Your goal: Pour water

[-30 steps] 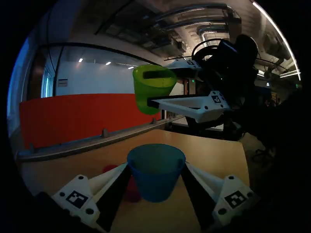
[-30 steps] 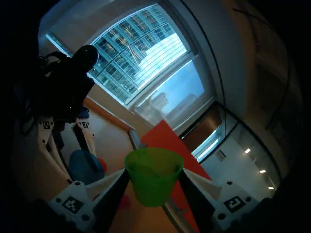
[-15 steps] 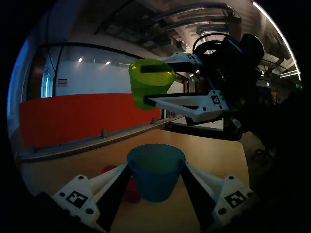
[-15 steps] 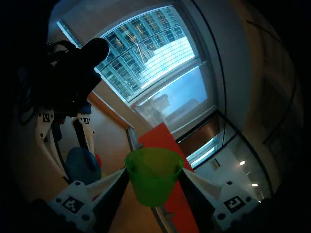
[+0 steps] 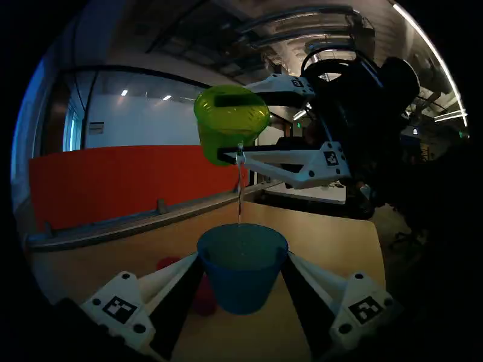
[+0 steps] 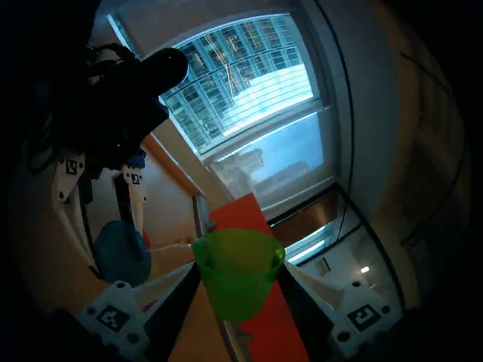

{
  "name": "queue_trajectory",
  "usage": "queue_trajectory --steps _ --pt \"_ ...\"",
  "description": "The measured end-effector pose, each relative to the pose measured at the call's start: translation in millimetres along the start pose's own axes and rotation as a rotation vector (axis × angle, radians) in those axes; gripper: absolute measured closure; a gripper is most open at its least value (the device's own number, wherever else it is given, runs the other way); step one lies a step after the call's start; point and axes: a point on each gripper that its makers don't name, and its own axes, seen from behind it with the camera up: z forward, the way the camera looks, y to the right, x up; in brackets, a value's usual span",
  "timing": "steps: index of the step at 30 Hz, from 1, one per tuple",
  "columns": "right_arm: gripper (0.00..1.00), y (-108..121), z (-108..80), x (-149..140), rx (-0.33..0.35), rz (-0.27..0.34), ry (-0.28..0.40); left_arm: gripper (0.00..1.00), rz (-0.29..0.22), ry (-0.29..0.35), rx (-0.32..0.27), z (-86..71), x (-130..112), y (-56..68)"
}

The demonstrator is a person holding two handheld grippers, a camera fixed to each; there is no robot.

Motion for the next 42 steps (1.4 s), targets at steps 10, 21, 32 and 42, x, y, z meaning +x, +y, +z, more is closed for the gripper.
queue_trajectory --steps 10,21,32,42 --pt "0.12 4 1.3 0 -0.014 -0.048 0.0 0.15 0.003 0.003 0.001 -1.3 1 -0.3" --pt "0.12 7 2.5 2 -0.021 -0.094 0.005 0.15 0.005 0.005 0.001 -2.4 1 -0.7" --pt "0.12 12 0.8 4 -0.032 -0.139 0.006 0.15 0.008 0.014 -0.001 -3.4 5 1.4" --pt "0.12 18 0.0 8 -0.045 -0.187 0.009 0.15 0.011 0.022 0.002 -4.1 7 1.5"
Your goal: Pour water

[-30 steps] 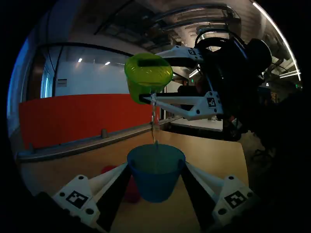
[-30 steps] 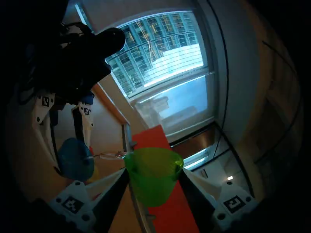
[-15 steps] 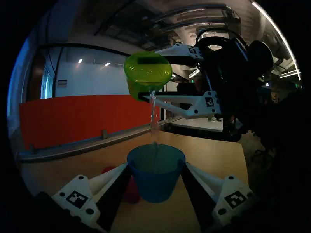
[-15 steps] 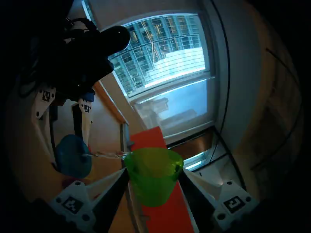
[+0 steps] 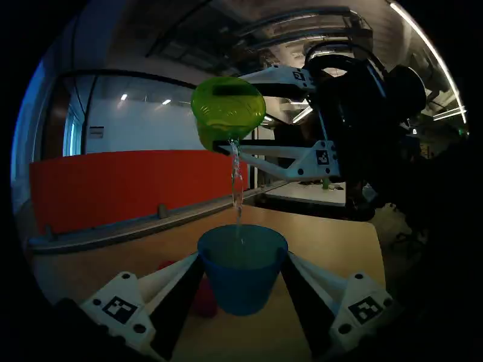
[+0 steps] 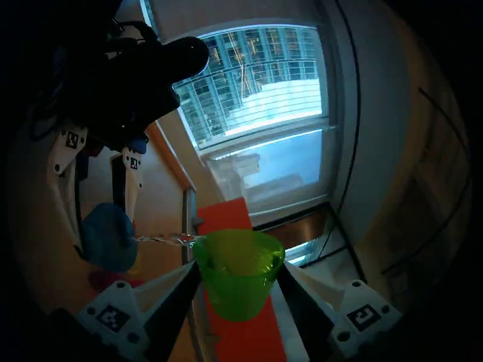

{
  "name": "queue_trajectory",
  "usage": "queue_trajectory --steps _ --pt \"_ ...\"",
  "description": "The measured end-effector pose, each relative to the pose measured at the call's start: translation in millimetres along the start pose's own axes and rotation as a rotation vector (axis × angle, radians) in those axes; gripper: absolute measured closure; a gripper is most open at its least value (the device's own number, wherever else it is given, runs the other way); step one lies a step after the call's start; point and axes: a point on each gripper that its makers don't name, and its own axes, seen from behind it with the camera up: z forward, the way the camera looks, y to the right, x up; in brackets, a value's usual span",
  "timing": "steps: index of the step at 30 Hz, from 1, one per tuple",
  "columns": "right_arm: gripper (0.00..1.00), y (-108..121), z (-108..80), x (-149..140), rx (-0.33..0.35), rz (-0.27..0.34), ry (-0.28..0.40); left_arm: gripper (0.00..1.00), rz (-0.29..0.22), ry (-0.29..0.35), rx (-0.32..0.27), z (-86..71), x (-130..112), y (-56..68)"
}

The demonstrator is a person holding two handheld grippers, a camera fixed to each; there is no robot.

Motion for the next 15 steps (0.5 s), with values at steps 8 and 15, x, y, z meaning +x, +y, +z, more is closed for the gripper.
queue_trajectory --steps 8,15 --pt "0.12 2.8 1.2 5.6 -0.007 -0.034 0.008 0.15 0.001 0.003 0.002 -1.4 1.2 -0.2" --pt "0.12 7.5 1.8 6.0 -0.015 -0.062 0.007 0.15 0.004 0.009 0.0 -2.9 4.8 1.2"
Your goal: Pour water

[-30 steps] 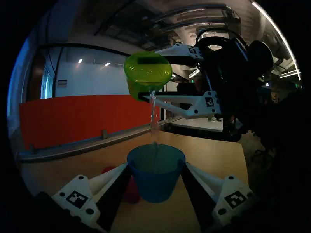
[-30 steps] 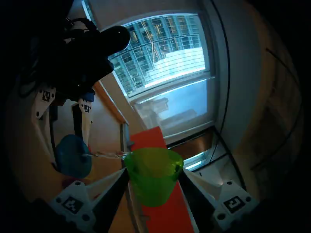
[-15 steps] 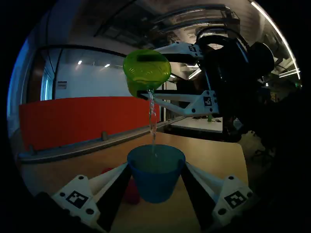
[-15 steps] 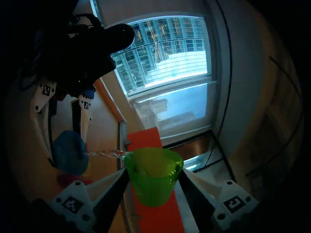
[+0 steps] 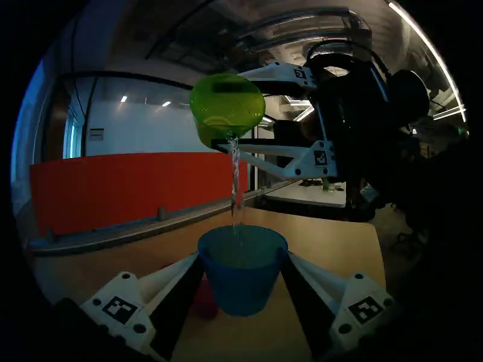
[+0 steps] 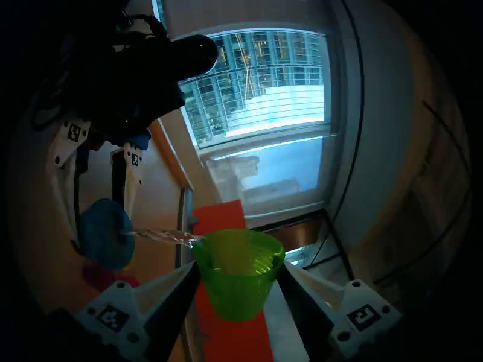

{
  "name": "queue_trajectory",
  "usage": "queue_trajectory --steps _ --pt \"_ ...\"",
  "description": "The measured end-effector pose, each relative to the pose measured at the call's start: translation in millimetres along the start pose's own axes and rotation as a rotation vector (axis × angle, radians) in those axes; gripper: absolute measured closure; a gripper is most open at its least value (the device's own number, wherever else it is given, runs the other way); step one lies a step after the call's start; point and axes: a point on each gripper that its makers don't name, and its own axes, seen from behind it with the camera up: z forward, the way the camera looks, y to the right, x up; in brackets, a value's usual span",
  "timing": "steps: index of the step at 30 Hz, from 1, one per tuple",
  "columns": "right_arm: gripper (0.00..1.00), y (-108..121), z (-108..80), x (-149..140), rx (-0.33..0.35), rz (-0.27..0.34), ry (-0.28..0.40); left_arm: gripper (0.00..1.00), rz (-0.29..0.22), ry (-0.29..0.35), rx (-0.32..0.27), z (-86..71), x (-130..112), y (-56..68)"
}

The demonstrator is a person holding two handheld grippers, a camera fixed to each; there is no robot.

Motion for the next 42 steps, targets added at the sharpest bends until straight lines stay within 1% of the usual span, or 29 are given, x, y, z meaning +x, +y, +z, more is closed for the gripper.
queue_trajectory --steps 15,42 --pt "0.12 11 1.8 5 -0.023 -0.066 0.007 0.15 0.0 0.004 0.0 0.0 2 0.6" --pt "0.12 21 7.2 14 -0.05 -0.186 0.013 0.15 -0.004 0.007 0.006 -0.3 0 -3.9"
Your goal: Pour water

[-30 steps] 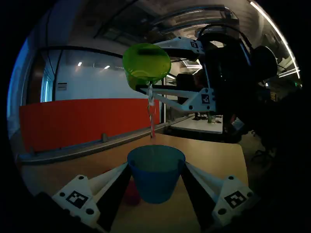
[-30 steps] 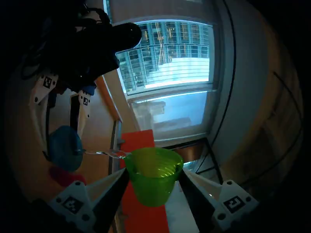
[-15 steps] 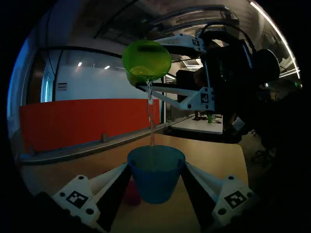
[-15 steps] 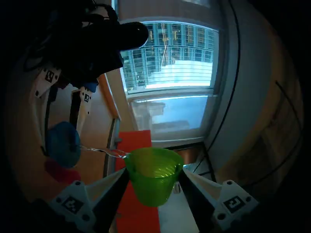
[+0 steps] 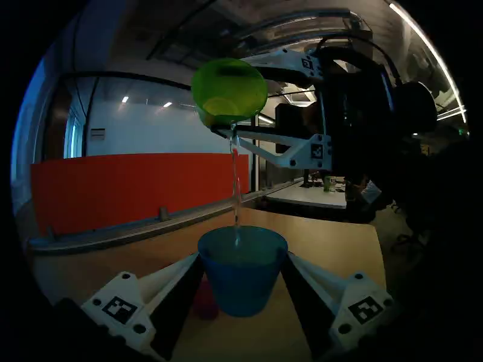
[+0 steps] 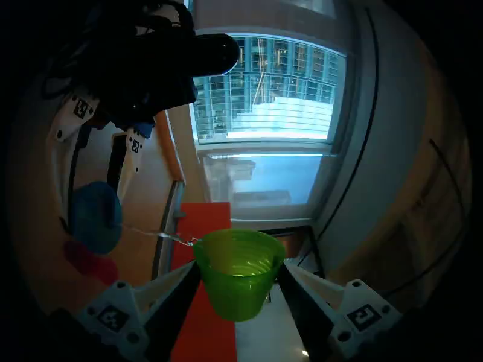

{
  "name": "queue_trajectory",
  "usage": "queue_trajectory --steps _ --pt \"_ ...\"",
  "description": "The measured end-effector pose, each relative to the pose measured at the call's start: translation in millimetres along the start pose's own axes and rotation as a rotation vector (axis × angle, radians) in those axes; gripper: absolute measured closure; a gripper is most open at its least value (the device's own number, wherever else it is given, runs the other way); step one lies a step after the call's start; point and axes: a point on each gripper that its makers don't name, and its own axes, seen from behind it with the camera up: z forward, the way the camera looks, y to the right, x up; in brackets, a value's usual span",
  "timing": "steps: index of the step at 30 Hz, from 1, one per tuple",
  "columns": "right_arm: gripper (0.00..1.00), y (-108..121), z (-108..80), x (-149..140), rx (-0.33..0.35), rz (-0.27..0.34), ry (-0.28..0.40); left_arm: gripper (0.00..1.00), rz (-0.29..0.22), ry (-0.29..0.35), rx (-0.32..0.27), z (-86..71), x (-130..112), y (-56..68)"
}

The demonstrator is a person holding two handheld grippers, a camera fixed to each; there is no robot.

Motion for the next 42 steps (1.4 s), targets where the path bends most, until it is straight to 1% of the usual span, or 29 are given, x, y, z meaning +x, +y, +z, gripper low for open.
queue_trajectory --steps 21,32,36,39,42 --pt "0.12 4 4.1 6 -0.017 -0.11 -0.002 0.15 -0.003 0.007 0.003 -1.2 0 0.5" --pt "0.12 5 1.5 16 -0.02 -0.125 0.011 0.15 -0.005 0.01 0.006 -1.6 1 -0.2" --pt "0.12 6 0.9 14 -0.022 -0.1 0.012 0.15 -0.005 0.011 0.007 -2.0 2 -0.3" --pt "0.12 7 0.2 12 -0.024 -0.046 0.011 0.15 -0.004 0.012 0.007 -2.4 2 0.0" --pt "0.12 6 -0.9 8 -0.02 0.035 0.01 0.15 -0.003 0.013 0.006 -2.5 3 0.4"
